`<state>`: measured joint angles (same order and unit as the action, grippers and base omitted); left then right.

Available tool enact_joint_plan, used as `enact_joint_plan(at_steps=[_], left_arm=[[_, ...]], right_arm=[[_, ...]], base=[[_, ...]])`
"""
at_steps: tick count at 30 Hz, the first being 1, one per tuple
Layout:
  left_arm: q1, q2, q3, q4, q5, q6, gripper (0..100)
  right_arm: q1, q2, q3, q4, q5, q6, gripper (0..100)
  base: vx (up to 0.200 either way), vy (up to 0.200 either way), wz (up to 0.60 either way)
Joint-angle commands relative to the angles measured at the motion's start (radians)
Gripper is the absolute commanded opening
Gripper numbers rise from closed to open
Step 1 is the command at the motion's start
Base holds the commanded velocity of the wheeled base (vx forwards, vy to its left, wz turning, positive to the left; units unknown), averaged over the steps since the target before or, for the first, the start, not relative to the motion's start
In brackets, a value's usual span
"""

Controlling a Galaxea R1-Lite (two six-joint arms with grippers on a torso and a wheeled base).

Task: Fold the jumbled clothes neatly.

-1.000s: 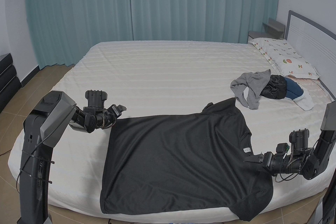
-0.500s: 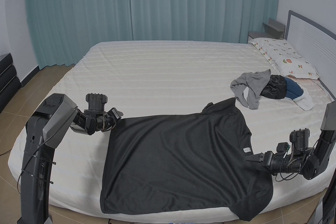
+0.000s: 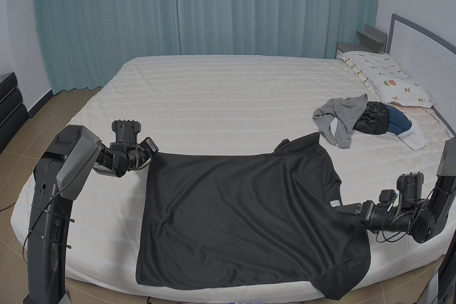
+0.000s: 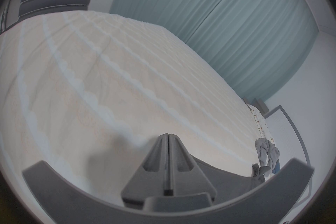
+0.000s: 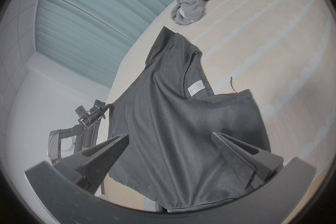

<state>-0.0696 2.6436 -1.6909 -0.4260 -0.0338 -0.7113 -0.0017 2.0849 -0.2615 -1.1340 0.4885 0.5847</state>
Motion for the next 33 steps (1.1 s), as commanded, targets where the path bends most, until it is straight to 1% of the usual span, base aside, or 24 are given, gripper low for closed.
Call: enact_joint_plan(at_steps=[1, 2, 4, 9, 11, 17, 18, 21, 22, 24, 25, 27, 28, 29, 30, 31, 32, 33], left_arm=[[0.010, 0.001, -0.027, -0.005, 0.018, 0.000, 0], [0.010, 0.001, -0.027, -0.005, 0.018, 0.000, 0], [0.024, 0.001, -0.061, -0.007, 0.049, -0.002, 0], [0.037, 0.010, -0.076, -0.011, 0.071, -0.002, 0], [0.051, 0.010, -0.101, -0.008, 0.077, -0.002, 0], [0.060, 0.013, -0.102, -0.010, 0.088, -0.002, 0], [0.060, 0.013, -0.102, -0.011, 0.089, -0.002, 0], [0.068, 0.012, -0.102, -0.010, 0.089, -0.004, 0], [0.070, 0.010, -0.102, -0.010, 0.089, -0.005, 0], [0.070, 0.009, -0.102, -0.010, 0.092, -0.020, 0], [0.070, 0.009, -0.102, -0.010, 0.092, -0.022, 0], [0.070, 0.004, -0.098, -0.008, 0.095, -0.037, 0], [0.070, 0.004, -0.096, -0.008, 0.095, -0.036, 0], [0.070, 0.004, -0.095, -0.007, 0.095, -0.037, 0], [0.070, 0.004, -0.093, -0.007, 0.095, -0.037, 0], [0.070, 0.004, -0.093, -0.007, 0.095, -0.037, 0], [0.070, 0.002, -0.089, -0.005, 0.095, -0.037, 0], [0.070, 0.002, -0.087, -0.005, 0.095, -0.039, 0]], right_arm=[[-0.008, 0.000, -0.005, -0.001, -0.008, 0.000, 100], [-0.008, 0.000, -0.005, -0.001, -0.008, 0.000, 100], [-0.011, 0.003, -0.015, -0.001, -0.010, 0.001, 100], [-0.017, 0.001, -0.019, -0.001, -0.022, 0.001, 100], [-0.018, 0.001, -0.025, -0.001, -0.062, 0.003, 100], [-0.018, 0.050, -0.110, -0.001, -0.120, 0.018, 100], [-0.020, 0.075, -0.170, 0.003, -0.176, 0.032, 100], [-0.021, 0.119, -0.272, 0.019, -0.240, 0.027, 100], [-0.021, 0.135, -0.309, 0.022, -0.251, 0.024, 100], [-0.020, 0.164, -0.387, 0.042, -0.260, 0.023, 100], [-0.020, 0.167, -0.395, 0.043, -0.260, 0.023, 100], [-0.015, 0.224, -0.532, 0.123, -0.260, 0.023, 100], [-0.014, 0.231, -0.544, 0.132, -0.260, 0.023, 100], [-0.009, 0.268, -0.617, 0.186, -0.260, 0.021, 100], [-0.003, 0.288, -0.657, 0.209, -0.260, 0.021, 100], [-0.003, 0.288, -0.657, 0.209, -0.260, 0.021, 100], [0.017, 0.331, -0.742, 0.246, -0.257, 0.021, 100], [0.020, 0.354, -0.795, 0.269, -0.254, 0.021, 100]], base=[[0.000, 0.000, 0.00], [0.000, 0.000, 0.00], [0.000, 0.000, 0.00], [0.000, 0.000, 0.00], [0.000, 0.000, 0.00], [0.000, 0.000, 0.00], [0.000, 0.000, 0.00], [0.000, 0.000, 0.00], [0.000, 0.000, 0.00], [0.000, 0.000, 0.00], [0.000, 0.000, 0.00], [0.000, 0.000, 0.00], [0.000, 0.000, 0.00], [0.000, 0.000, 0.00], [0.000, 0.000, 0.00], [0.000, 0.000, 0.00], [0.000, 0.000, 0.00], [0.000, 0.000, 0.00]])
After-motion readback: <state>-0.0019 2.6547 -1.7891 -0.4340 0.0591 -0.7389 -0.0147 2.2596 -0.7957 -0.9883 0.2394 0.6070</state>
